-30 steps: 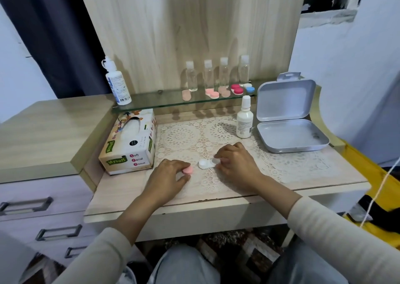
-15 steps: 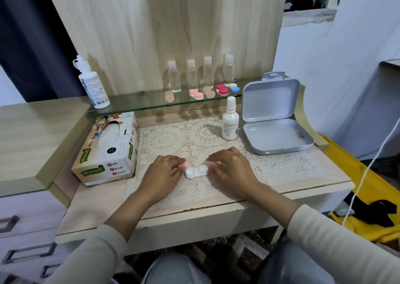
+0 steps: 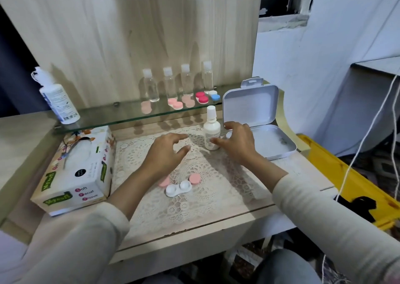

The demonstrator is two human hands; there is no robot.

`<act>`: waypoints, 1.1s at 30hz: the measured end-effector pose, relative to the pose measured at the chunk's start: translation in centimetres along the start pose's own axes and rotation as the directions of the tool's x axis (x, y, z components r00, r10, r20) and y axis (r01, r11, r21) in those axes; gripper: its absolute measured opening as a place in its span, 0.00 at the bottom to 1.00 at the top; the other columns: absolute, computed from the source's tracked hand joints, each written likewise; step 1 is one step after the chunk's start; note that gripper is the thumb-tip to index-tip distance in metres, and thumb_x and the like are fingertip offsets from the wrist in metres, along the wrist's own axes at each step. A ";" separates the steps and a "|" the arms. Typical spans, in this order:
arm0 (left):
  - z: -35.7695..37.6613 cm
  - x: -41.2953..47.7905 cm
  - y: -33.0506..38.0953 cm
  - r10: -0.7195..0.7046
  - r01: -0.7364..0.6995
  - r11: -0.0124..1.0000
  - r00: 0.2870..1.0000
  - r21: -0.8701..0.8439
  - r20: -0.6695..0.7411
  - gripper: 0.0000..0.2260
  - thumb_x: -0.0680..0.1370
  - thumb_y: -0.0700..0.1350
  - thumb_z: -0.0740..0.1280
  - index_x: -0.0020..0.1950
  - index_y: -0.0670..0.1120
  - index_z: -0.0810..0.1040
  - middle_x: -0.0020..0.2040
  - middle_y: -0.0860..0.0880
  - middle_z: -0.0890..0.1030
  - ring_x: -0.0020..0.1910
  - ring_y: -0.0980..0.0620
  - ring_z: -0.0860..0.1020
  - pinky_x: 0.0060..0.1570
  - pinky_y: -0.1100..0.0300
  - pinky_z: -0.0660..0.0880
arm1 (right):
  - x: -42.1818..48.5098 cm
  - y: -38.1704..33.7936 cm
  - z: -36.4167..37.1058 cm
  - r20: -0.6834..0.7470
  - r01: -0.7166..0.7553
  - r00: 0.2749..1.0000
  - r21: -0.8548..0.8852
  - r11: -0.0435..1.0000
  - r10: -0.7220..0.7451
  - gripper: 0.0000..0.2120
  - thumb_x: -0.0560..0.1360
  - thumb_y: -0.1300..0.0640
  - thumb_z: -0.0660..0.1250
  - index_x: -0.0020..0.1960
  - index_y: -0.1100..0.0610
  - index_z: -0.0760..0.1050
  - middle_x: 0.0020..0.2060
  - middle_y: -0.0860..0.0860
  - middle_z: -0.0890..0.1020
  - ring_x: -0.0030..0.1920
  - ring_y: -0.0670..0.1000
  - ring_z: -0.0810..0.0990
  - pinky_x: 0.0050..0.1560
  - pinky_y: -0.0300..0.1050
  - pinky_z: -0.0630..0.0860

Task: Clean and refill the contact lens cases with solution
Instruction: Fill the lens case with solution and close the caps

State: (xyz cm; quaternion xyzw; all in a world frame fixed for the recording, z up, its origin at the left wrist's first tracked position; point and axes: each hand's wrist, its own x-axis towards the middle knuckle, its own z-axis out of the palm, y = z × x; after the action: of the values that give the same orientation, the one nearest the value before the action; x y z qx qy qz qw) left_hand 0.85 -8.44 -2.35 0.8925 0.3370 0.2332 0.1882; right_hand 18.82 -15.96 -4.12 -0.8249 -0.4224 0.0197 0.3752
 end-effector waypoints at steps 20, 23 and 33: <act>0.0 8.5 5.1 0.206 -0.206 0.978 0.978 -0.021 0.032 0.18 0.74 0.31 0.64 0.62 0.46 0.77 0.61 0.45 0.77 0.54 0.49 0.77 0.56 0.60 0.72 | 1.3 0.4 1.9 -0.012 0.005 1.000 0.128 0.992 -0.003 0.26 0.65 0.45 0.74 0.59 0.55 0.76 0.51 0.51 0.82 0.54 0.55 0.72 0.54 0.52 0.68; 0.1 8.8 5.1 0.210 -0.210 0.978 0.977 -0.017 0.019 0.16 0.74 0.34 0.67 0.61 0.46 0.78 0.58 0.45 0.79 0.48 0.50 0.77 0.54 0.57 0.73 | 1.2 0.3 1.7 -0.004 0.003 1.000 0.147 0.989 -0.003 0.24 0.65 0.47 0.75 0.58 0.55 0.76 0.51 0.51 0.82 0.54 0.55 0.72 0.54 0.54 0.68; -0.5 8.1 5.0 0.192 -0.191 0.979 0.981 -0.067 0.018 0.15 0.70 0.46 0.73 0.55 0.43 0.79 0.50 0.49 0.77 0.46 0.55 0.74 0.47 0.64 0.70 | -0.2 0.1 1.1 0.050 0.047 0.997 0.125 0.991 -0.054 0.27 0.66 0.46 0.74 0.61 0.55 0.75 0.50 0.51 0.82 0.53 0.54 0.72 0.49 0.48 0.68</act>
State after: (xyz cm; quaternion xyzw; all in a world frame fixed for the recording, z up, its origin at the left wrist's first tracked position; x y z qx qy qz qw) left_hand 8.49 -6.24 2.87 0.9170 0.2395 0.2503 0.1977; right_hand 18.35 -15.52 -5.00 -0.7882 -0.4509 0.0584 0.4147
